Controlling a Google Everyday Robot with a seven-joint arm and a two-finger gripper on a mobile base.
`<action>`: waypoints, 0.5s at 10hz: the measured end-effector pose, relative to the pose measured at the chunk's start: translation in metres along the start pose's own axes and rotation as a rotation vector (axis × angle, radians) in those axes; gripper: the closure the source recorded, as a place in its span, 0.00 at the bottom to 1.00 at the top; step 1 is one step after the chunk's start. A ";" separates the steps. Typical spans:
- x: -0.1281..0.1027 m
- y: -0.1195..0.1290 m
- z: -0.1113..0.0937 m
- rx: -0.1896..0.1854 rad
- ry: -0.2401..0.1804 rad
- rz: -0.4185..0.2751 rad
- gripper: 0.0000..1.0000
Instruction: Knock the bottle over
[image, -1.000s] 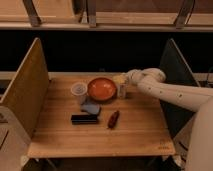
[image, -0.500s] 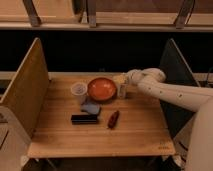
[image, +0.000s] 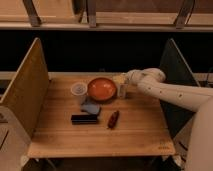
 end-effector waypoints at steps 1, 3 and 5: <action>0.008 -0.001 -0.005 0.010 0.027 0.014 0.20; 0.031 -0.012 -0.024 0.065 0.114 0.014 0.20; 0.049 -0.021 -0.059 0.132 0.207 -0.030 0.28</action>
